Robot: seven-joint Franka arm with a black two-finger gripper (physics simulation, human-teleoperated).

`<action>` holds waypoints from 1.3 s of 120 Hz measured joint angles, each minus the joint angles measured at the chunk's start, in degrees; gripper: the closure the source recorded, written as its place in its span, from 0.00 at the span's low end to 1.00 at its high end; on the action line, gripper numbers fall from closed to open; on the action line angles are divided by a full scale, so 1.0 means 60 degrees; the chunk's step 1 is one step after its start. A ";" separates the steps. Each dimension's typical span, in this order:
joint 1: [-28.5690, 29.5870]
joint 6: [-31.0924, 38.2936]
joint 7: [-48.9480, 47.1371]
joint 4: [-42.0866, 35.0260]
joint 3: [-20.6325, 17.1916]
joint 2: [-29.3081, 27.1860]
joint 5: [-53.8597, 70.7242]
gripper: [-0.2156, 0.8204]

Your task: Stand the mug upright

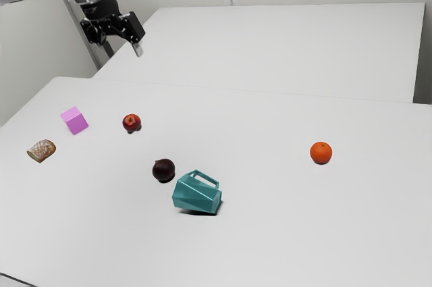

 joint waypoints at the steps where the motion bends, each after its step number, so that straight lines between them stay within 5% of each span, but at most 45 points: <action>1: -0.0001 0.0000 0.0005 -0.0012 0.0000 -0.0002 -0.0003 0.22; 20: 0.0011 0.0119 0.0080 -0.0515 -0.0043 -0.0191 -0.0371 0.22; 49: 0.0555 0.1802 0.1202 -0.5647 0.0028 -0.0904 -0.4396 0.22; 69: 0.1118 0.2756 0.2382 -0.7621 0.0059 -0.0779 -0.6297 0.22; 156: 0.0235 0.4404 0.5808 -0.9158 -0.0095 -0.0207 -0.9287 0.22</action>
